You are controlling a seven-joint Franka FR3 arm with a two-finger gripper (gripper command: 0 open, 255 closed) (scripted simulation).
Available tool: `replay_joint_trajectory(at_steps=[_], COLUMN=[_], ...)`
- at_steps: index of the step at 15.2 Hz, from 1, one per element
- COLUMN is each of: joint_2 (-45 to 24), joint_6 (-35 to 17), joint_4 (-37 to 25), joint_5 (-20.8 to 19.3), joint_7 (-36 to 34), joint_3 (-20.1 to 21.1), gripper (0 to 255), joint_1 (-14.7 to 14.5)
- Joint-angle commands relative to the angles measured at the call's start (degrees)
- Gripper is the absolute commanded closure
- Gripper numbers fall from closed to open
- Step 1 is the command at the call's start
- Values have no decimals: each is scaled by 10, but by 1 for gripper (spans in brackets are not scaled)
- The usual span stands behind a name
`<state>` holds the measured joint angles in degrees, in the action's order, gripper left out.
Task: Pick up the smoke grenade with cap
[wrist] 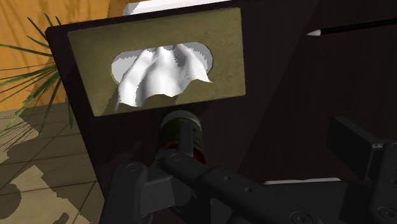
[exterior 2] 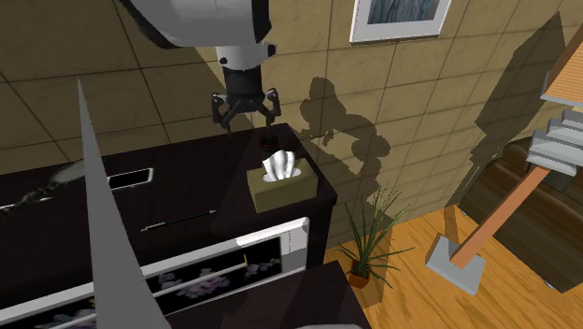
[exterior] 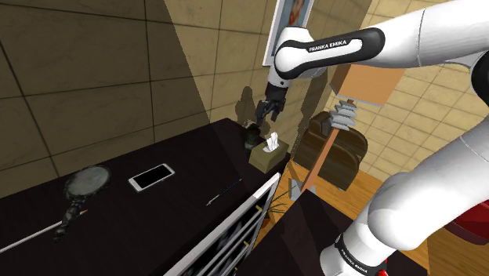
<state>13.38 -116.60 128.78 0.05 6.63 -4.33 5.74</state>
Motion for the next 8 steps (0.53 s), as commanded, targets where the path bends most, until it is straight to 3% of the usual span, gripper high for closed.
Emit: replay_joint_trajectory(at_steps=[1,8], joint_2=[-41,-190], joint_6=[-17,-56], joint_4=[-23,-134], joint_5=[2,22], joint_7=[13,49], joint_3=[-9,-30], gripper=[0,0], joint_1=[5,22])
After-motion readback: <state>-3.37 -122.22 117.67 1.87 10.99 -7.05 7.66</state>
